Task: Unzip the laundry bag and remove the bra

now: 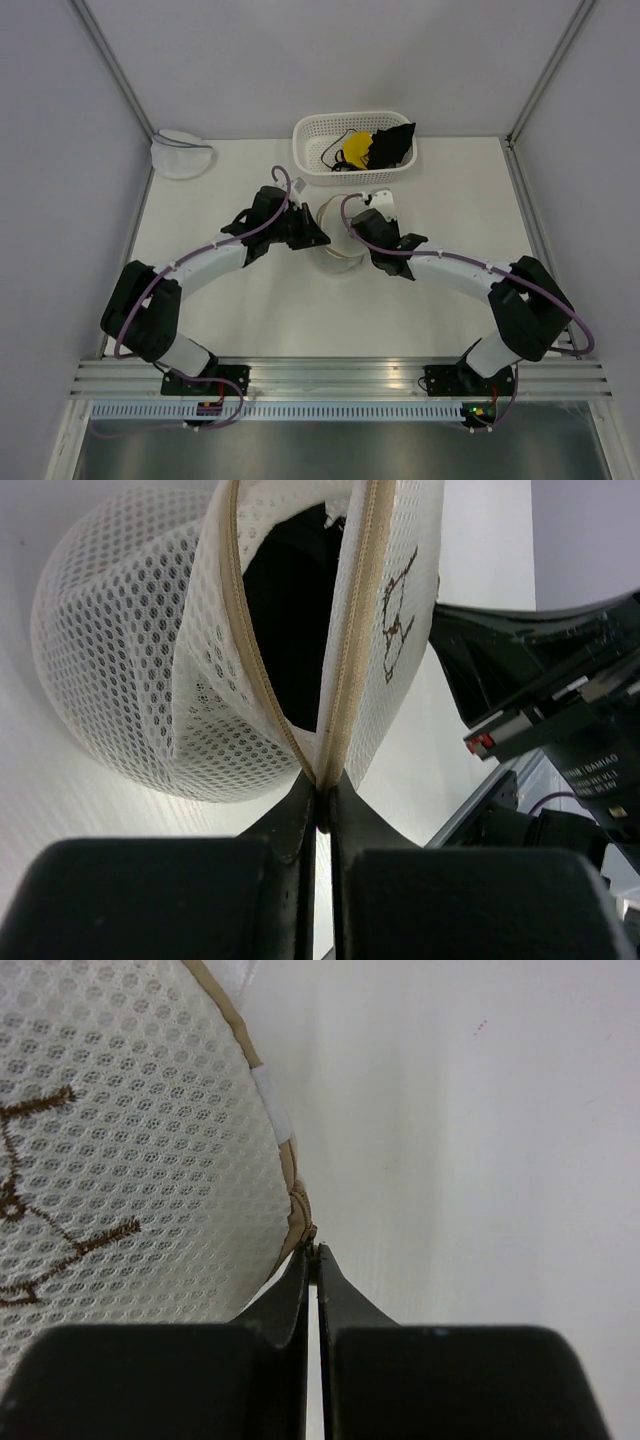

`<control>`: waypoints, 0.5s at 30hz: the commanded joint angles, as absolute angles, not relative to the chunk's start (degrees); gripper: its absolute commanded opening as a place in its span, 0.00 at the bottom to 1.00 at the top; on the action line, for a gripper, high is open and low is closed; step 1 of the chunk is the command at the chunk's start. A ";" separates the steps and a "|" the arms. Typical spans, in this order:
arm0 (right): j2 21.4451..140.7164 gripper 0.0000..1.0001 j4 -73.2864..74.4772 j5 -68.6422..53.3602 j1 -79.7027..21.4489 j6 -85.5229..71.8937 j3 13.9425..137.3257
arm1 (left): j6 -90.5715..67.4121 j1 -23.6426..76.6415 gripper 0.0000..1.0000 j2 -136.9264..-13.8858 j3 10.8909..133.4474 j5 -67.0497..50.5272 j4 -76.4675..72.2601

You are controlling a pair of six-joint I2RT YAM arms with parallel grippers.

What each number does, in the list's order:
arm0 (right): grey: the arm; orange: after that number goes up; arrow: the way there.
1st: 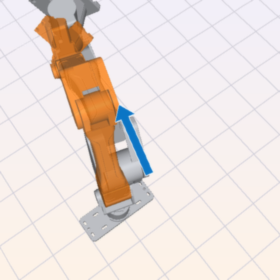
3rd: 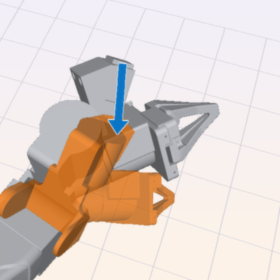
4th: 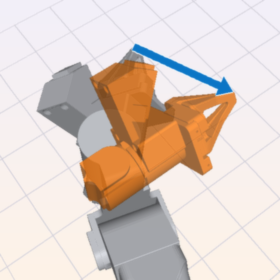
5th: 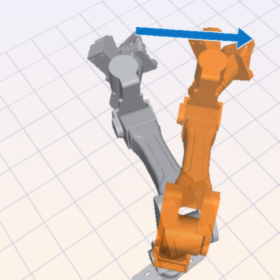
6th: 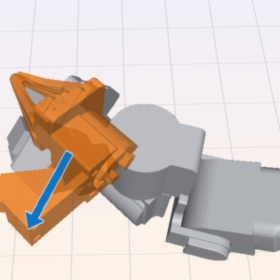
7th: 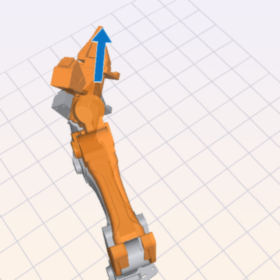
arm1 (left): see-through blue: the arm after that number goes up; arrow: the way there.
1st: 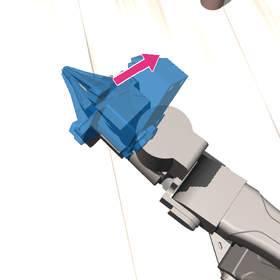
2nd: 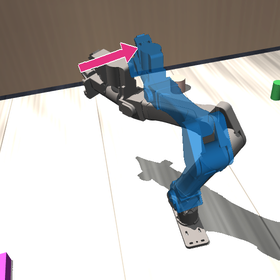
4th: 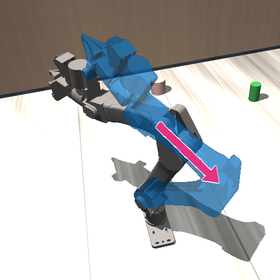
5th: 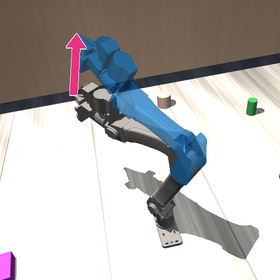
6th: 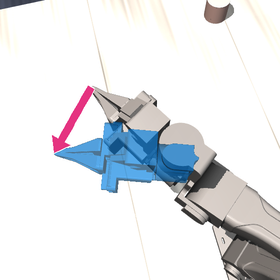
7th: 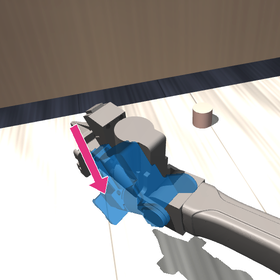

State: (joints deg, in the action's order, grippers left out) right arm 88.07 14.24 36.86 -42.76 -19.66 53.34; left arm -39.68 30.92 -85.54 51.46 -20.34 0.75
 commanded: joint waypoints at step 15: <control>87.01 0.01 7.73 34.99 -38.67 -16.70 52.91 | -31.01 29.71 0.33 -90.54 59.69 -28.48 6.25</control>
State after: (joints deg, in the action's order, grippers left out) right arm 89.67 8.91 37.91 -39.57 -17.93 53.23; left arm -31.31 29.91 -93.89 61.30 -28.77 6.37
